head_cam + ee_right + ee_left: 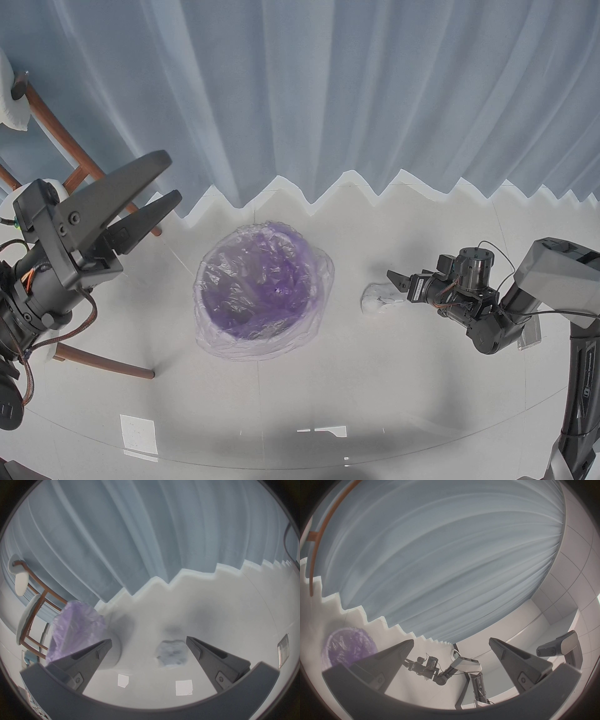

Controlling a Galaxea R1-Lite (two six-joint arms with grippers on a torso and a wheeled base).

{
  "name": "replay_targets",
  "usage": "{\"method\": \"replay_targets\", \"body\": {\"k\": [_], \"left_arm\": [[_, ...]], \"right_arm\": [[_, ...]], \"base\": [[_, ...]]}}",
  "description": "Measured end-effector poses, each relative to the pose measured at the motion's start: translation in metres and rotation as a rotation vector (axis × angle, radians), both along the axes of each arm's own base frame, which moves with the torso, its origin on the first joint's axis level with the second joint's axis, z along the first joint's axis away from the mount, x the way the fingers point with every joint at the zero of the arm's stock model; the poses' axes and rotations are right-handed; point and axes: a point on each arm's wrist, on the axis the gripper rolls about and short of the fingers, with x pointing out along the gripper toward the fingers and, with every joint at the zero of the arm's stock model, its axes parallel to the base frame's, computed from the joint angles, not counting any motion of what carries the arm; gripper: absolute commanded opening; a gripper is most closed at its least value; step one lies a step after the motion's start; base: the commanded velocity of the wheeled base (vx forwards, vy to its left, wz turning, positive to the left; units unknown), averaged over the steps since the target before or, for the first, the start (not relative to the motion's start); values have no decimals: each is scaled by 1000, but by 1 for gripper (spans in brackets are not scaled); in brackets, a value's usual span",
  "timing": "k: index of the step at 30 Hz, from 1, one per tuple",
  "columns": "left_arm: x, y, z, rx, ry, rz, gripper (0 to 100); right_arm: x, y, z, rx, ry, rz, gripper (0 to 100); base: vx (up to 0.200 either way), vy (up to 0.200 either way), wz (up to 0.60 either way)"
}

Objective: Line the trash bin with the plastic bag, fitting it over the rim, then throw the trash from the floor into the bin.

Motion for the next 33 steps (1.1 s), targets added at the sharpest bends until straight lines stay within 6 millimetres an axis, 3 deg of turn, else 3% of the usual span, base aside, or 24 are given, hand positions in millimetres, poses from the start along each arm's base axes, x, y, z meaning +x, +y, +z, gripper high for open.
{"method": "replay_targets", "body": {"k": [11,20,27,33], "left_arm": [[-2,1,1,-2,-6,0,100],[-2,2,2,-3,-8,3,100],[-2,2,1,-3,-7,3,100],[-2,2,1,-2,-5,3,100]], "right_arm": [[37,8,-41,-24,65,-3,100],[67,25,-58,-36,101,19,100],[73,44,-78,-35,112,68,100],[82,55,-85,-34,105,87,100]], "base": [[0,0,0],[0,0,0],[0,0,0],[0,0,0]]}}
